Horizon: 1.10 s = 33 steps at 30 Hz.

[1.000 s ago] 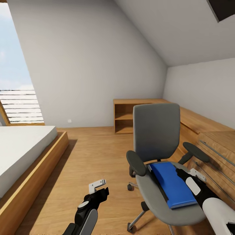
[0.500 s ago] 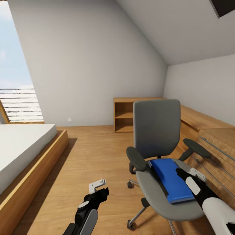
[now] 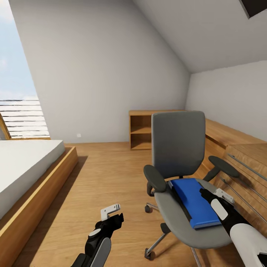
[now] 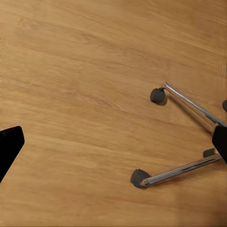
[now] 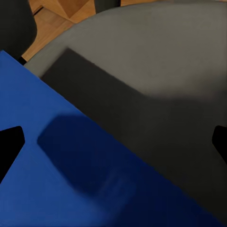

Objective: In the bedroom, organize the workspace by keeping the computer under the desk, ensuring the monitor is on the desk, placing the keyboard on the desk next to the monitor, placing the mouse on the desk next to the keyboard, moving the folder from the swivel chair onto the desk next to the mouse, stacking the notebook on top of the folder with the pen on top of the notebook, and positioning the swivel chair next to the desk.

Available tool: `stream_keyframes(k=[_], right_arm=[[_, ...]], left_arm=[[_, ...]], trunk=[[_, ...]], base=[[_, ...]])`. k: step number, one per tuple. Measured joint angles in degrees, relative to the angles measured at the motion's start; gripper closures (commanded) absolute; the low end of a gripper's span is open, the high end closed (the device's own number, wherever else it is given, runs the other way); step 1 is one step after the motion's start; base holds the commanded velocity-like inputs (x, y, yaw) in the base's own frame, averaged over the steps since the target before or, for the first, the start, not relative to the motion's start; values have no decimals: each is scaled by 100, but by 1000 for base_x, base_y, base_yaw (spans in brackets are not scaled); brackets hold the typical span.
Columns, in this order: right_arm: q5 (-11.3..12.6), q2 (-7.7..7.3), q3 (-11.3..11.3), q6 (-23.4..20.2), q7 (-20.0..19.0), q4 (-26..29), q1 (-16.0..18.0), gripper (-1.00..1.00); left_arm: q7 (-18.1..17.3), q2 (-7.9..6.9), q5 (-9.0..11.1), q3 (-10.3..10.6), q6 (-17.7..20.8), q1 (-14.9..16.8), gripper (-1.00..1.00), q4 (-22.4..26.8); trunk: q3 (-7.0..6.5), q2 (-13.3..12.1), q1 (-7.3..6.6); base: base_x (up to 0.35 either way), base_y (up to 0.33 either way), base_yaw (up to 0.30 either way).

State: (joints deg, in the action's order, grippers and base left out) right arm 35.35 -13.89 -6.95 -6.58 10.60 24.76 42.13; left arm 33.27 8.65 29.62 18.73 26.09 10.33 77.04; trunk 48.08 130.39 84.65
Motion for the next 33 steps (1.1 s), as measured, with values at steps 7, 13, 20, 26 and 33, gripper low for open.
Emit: stream_keyframes(k=[7,13,20,26,33], right_arm=[[2,0,7,3,5,1,0,-100],[-1,0,12,3,7,0,0,-100],[14,2,14,3,45,8,0,-100],[3,0,15,3,101,13,0,-100],[-17,0,18,3,119,-26,0,-100]], left_arm=[[12,-199,22,-5,0,0,-100,-59],[8,-235,33,-1,0,0,-100,-65],[7,-246,38,-3,0,0,-100,-66],[14,-248,38,-12,-2,0,-100,-66],[16,-248,38,-17,0,0,-100,-66]], trunk=[[0,-1,2],[0,-1,2],[0,0,0],[0,-1,2],[0,-1,2]], base=[[-58,0,0],[-171,0,0],[-30,0,0],[-117,0,0],[-215,0,0]])
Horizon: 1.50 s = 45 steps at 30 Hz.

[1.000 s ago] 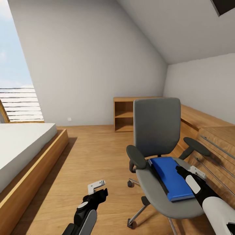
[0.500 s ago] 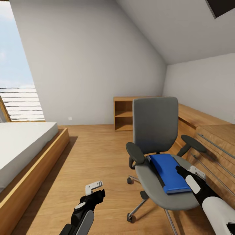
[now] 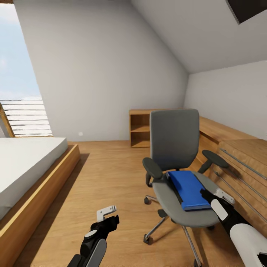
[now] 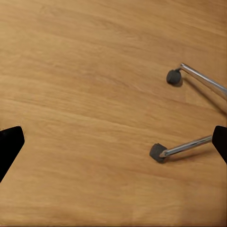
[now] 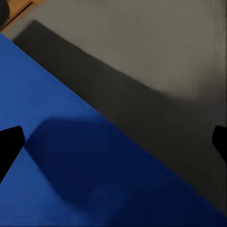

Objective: In the bedroom, organize the workspace by keeping the computer under the desk, ensuring the monitor is on the desk, placing the keyboard on the desk next to the monitor, placing the mouse on the desk next to the keyboard, moving the folder from the swivel chair onto the desk next to the mouse, stacking the notebook on top of the folder with the pen on top of the notebook, and positioning the swivel chair next to the desk.

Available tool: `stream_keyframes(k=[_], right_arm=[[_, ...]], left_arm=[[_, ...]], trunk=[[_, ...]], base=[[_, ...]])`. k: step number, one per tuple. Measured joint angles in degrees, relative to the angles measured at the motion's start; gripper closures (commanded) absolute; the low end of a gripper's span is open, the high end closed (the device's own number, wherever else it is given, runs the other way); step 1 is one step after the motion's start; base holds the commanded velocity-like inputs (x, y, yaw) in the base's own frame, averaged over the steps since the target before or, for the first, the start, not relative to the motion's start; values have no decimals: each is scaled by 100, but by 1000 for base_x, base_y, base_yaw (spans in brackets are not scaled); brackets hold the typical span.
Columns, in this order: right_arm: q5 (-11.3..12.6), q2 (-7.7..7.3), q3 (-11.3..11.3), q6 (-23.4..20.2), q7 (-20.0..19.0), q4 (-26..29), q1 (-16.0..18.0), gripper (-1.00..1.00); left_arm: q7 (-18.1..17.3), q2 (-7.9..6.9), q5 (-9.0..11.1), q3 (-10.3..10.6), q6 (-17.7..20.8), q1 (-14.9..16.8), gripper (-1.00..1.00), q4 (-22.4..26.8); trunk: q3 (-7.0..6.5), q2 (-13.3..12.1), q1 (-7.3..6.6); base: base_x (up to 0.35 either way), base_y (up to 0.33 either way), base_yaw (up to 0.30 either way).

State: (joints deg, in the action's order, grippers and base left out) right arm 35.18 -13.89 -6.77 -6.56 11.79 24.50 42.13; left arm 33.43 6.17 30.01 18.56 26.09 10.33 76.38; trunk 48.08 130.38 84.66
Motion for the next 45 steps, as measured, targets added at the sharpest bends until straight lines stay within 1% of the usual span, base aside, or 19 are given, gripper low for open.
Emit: stream_keyframes(k=[10,12,16,30,33,38,45], right_arm=[[-7,7,0,-7,4,-4,0,-100],[2,8,6,-11,8,54,0,-100],[-48,6,19,-10,13,173,1,-100],[-53,7,16,-14,16,175,1,-100],[6,11,20,-9,2,170,0,-100],[9,17,21,-8,4,165,0,-100],[7,16,21,-11,11,164,0,-100]], left_arm=[[8,2,-8,-30,-13,0,-100,34],[9,7,-10,-100,-13,0,-100,40],[9,15,-14,-157,-11,-1,-100,44],[-18,4,-5,-155,-4,-1,-100,23],[-18,1,-3,-155,-2,0,-100,13],[-11,5,-8,-149,0,0,-100,9],[-9,4,-15,-149,-5,0,-100,9]], trunk=[[0,0,-2],[35,79,42],[107,240,129],[108,241,130],[108,240,133],[108,240,133],[107,241,131]], base=[[-25,0,0],[-2,0,0],[0,0,0],[-3,0,0],[-193,0,0],[-241,0,0],[-56,0,0]])
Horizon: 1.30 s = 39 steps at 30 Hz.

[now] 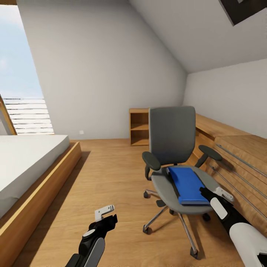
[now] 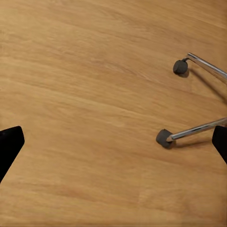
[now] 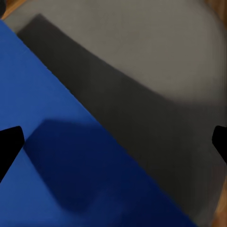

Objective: In the bedroom, organize the workspace by keeping the computer under the desk, ensuring the monitor is on the desk, placing the keyboard on the desk next to the monitor, placing the mouse on the desk next to the keyboard, moving the folder from the swivel chair onto the desk next to the mouse, stacking the notebook on top of the folder with the pen on top of the notebook, and positioning the swivel chair next to the desk.

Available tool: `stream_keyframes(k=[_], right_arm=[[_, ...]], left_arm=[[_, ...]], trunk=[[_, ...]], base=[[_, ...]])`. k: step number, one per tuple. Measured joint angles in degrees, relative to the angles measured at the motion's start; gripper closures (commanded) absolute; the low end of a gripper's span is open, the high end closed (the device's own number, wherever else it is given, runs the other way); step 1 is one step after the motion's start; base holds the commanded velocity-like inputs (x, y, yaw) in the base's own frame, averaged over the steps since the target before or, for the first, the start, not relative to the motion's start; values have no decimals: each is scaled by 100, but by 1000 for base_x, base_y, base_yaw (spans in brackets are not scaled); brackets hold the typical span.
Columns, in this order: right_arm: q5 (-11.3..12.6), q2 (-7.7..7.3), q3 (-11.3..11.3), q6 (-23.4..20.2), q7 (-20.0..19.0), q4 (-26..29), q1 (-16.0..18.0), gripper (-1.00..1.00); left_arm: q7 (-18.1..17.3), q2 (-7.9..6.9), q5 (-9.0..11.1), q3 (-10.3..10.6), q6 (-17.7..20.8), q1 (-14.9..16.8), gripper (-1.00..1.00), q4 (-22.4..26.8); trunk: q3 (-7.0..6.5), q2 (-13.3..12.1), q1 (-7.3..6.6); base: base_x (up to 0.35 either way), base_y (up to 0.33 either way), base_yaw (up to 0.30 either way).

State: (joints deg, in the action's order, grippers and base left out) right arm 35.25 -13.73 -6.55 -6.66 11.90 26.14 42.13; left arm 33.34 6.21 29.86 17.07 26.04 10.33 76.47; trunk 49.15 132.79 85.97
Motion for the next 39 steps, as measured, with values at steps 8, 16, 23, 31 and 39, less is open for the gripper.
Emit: stream_keyframes(k=[8,16,23,31,39], right_arm=[[-3,1,0,-1,4,5,0,-100],[-24,2,-11,9,1,-128,-1,-100],[-11,2,-4,9,4,-168,0,-100],[-8,2,0,3,1,-157,0,-100],[-12,2,-1,3,6,-163,0,-100]], left_arm=[[0,-3,-3,0,-4,0,-100,0],[0,1,-3,0,-4,0,-100,0],[0,-3,-3,0,-4,0,-100,0],[0,-3,-3,1,-4,0,-100,0],[5,1,-3,0,-4,0,-100,0]], trunk=[[0,0,1],[0,0,1],[0,1,0],[0,0,-1],[0,1,-1]], base=[[-45,0,0],[-217,0,0],[-40,0,0],[-5,0,0],[0,0,0]])
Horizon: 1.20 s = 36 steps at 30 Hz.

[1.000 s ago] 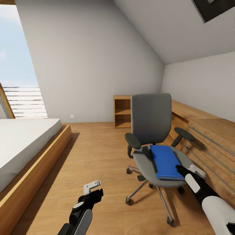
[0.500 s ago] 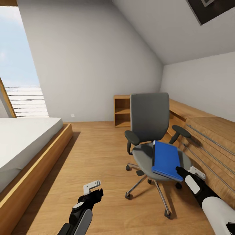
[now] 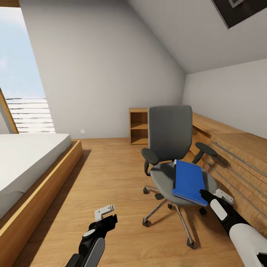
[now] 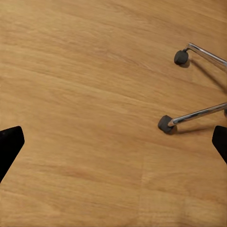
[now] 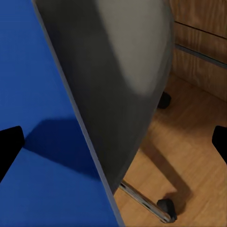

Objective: In the bedroom, organize the workspace by keeping the computer under the desk, ensuring the monitor is on the desk, placing the keyboard on the desk next to the monitor, placing the mouse on the desk next to the keyboard, moving the folder from the swivel chair onto the desk next to the mouse, stacking the notebook on top of the folder with the pen on top of the notebook, and positioning the swivel chair next to the desk.

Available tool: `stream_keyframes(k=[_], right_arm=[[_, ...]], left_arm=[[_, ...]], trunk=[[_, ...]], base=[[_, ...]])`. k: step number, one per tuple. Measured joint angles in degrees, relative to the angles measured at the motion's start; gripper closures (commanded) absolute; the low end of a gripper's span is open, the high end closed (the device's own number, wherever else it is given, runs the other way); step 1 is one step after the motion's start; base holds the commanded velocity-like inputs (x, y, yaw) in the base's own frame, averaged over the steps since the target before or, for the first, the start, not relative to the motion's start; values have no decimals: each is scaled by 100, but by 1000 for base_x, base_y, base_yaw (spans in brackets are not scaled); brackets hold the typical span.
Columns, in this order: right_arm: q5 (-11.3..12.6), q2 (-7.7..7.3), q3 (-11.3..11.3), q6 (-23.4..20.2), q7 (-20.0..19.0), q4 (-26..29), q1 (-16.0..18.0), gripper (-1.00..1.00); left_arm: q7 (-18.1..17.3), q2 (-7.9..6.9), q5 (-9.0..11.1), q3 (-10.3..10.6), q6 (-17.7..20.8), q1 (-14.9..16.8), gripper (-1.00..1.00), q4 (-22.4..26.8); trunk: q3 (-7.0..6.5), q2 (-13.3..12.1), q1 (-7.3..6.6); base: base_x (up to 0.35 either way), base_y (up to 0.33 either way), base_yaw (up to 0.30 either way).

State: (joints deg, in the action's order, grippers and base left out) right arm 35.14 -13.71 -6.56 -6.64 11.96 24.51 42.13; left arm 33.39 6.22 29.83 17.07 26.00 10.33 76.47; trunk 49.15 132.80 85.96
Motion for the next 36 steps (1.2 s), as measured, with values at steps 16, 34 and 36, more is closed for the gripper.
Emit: stream_keyframes(k=[16,34,36], right_arm=[[15,-1,3,-1,1,-237,-4,-100],[15,-1,-3,7,-15,-213,-4,-100],[17,-1,-6,7,-16,-202,-4,-100]], left_arm=[[-4,-3,0,-1,0,0,-100,9],[-4,4,-9,8,0,0,-100,9],[-4,4,-9,8,0,0,-100,9]], trunk=[[-196,-441,-240],[-519,-1163,-636],[-555,-1243,-679]], base=[[0,0,0],[0,0,0],[0,0,0]])
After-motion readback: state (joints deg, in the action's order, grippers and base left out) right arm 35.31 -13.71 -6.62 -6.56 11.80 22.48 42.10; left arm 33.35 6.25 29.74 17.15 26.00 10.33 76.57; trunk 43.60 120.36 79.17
